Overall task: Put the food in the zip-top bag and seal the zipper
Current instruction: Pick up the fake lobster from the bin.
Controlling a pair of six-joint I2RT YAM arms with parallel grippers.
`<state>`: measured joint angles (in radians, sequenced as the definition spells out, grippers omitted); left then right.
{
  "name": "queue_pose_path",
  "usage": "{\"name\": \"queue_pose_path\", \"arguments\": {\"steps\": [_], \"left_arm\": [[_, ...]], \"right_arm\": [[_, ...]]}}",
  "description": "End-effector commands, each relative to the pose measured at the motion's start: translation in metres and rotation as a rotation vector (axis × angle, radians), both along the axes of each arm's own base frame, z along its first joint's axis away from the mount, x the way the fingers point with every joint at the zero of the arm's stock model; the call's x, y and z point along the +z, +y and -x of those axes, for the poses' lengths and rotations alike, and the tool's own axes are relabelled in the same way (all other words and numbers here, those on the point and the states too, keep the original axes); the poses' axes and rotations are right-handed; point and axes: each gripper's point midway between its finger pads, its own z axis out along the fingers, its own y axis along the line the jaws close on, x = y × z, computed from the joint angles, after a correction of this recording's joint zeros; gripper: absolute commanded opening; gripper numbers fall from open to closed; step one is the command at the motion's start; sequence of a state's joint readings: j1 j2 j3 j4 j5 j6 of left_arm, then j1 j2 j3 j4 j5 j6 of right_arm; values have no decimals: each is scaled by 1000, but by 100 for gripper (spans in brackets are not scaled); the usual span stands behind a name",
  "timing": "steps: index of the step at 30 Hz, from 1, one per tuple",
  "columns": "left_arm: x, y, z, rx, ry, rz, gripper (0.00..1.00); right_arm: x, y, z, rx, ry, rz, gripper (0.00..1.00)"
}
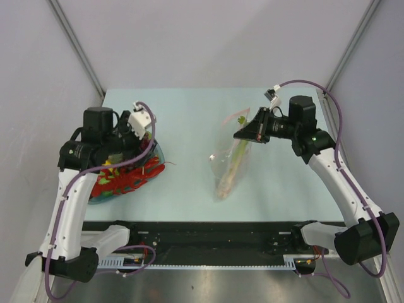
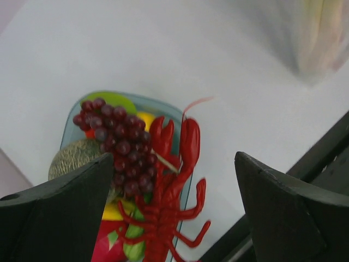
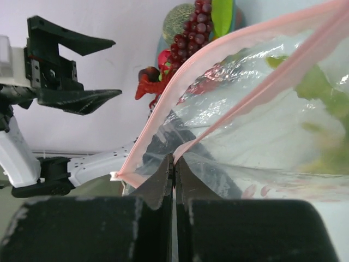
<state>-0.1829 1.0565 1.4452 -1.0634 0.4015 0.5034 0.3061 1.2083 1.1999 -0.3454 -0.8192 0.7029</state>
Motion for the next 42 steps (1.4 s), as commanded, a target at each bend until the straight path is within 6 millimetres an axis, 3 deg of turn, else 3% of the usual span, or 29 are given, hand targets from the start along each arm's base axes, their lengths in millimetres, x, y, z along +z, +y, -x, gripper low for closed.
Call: {"name": "queue_pose_path", "arguments": {"steps": [1,6,12,17,23,26,33,42], "left_arm": [[-51,36,31,-96,89,-279,95],[-101,69,48,-86,166,-467,93],[-128,85,63,-91,200,-565,94],[-148,94,59,-54,162,-690,99],[-162,84,48,-58,137,-783,100],[-154,70,34,-58,72,-769,99],[-161,28,23,-123,66,-780,95],[-159,4,-19,-71,41,-805,95]], "right_arm": [[8,0,2,12,-81,37,0],[3,0,0,9,-78,51,0],[-7,1,-2,13,-60,70,0],[-10,5,-4,22,-50,68,0],[-12,7,-3,28,-47,73,0],[-14,6,-3,29,-43,79,0],[-16,6,-5,25,-41,82,0],[-16,4,-4,28,-38,79,0]]}}
